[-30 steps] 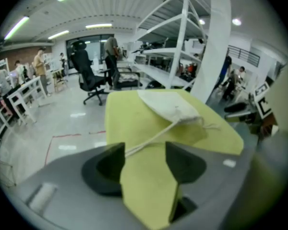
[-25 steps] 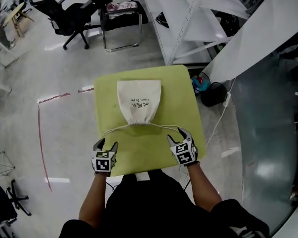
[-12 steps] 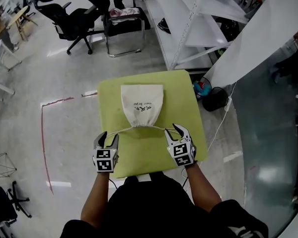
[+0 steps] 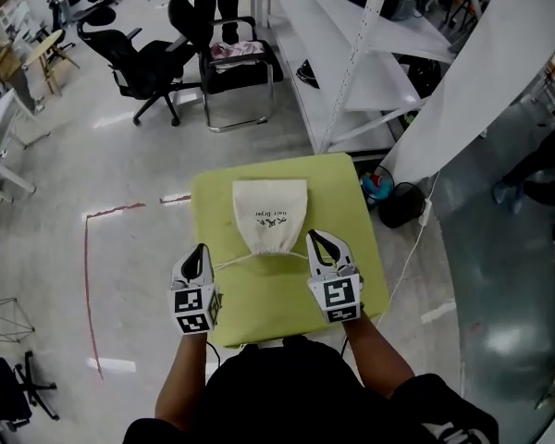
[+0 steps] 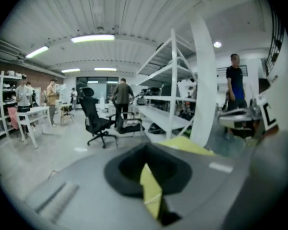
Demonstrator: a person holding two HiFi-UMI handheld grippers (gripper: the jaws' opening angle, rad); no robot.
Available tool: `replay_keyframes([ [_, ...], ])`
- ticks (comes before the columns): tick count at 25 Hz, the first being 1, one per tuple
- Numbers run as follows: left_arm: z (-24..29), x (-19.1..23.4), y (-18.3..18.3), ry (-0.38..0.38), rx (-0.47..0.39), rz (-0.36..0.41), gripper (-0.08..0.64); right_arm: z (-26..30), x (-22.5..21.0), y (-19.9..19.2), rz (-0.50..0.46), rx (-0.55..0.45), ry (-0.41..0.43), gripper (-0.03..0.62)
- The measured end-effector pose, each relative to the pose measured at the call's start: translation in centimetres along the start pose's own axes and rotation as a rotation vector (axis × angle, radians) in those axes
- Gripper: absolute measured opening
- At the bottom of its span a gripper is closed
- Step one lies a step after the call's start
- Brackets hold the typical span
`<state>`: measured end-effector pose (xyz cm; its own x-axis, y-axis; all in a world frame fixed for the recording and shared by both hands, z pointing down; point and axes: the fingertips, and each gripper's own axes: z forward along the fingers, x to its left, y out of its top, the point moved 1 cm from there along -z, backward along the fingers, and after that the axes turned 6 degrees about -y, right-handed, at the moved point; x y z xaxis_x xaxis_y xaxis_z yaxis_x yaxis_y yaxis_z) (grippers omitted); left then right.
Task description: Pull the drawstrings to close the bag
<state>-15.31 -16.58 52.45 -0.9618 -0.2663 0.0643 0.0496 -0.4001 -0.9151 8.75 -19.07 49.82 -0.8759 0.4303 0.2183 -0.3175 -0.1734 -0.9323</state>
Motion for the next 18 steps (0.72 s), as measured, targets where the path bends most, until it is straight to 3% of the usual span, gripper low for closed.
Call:
replay_keyframes([
  [7, -1.0, -2.1, 5.1, -0.069, -0.138, 0.029, 0.006, -1.5, -0.5, 6.6, 0.045, -0.16, -0.04, 0.006],
  [18, -1.0, -3.6, 8.0, -0.093, -0.204, 0.035, 0.007, -2.6, -1.8, 8.5, 0.059, -0.226, -0.07, 0.006],
])
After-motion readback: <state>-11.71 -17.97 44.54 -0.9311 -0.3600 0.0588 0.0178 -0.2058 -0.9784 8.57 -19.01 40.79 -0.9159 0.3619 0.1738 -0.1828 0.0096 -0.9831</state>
